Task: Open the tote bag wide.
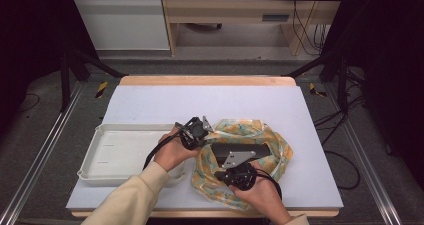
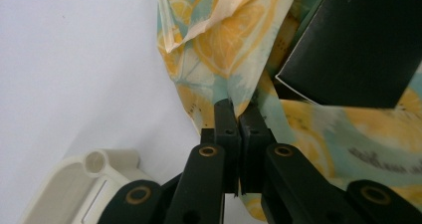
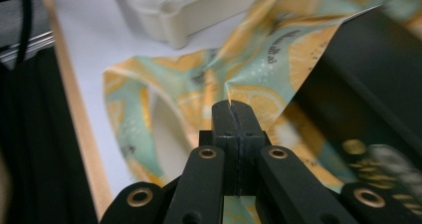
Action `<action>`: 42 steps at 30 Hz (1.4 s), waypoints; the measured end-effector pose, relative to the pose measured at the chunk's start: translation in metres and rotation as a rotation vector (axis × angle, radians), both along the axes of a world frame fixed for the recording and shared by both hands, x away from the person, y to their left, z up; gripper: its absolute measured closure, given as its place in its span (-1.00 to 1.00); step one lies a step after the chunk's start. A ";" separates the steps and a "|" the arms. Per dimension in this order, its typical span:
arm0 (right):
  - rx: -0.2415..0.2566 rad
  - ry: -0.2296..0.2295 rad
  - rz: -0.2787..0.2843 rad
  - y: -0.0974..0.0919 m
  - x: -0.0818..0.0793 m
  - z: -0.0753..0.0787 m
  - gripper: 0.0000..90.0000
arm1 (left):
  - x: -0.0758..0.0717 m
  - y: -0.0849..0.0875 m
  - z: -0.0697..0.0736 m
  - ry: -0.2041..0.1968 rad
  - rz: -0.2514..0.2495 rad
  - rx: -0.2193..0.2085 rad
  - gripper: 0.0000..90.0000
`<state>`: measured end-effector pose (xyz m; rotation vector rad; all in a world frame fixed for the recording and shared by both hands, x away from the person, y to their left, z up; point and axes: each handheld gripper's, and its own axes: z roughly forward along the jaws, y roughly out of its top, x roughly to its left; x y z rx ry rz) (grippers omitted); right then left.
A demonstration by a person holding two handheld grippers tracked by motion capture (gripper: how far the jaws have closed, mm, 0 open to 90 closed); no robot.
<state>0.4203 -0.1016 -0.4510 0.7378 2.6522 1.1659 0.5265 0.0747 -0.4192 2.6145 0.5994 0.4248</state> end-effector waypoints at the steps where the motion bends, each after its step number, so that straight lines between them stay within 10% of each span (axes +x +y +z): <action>1: -0.005 0.007 0.007 0.001 -0.001 -0.002 1.00 | 0.000 0.000 -0.001 0.002 0.005 0.003 0.98; 23: -0.004 0.062 0.065 0.006 -0.005 -0.017 0.96 | 0.011 -0.014 -0.023 0.007 0.021 0.063 0.96; 34: 0.014 -0.066 -0.013 -0.008 -0.017 0.001 -0.05 | -0.022 0.018 0.011 -0.174 0.060 -0.186 0.23; 42: 0.035 -0.148 -0.086 -0.031 -0.026 0.026 -0.50 | -0.059 0.027 0.026 -0.195 0.024 -0.317 0.24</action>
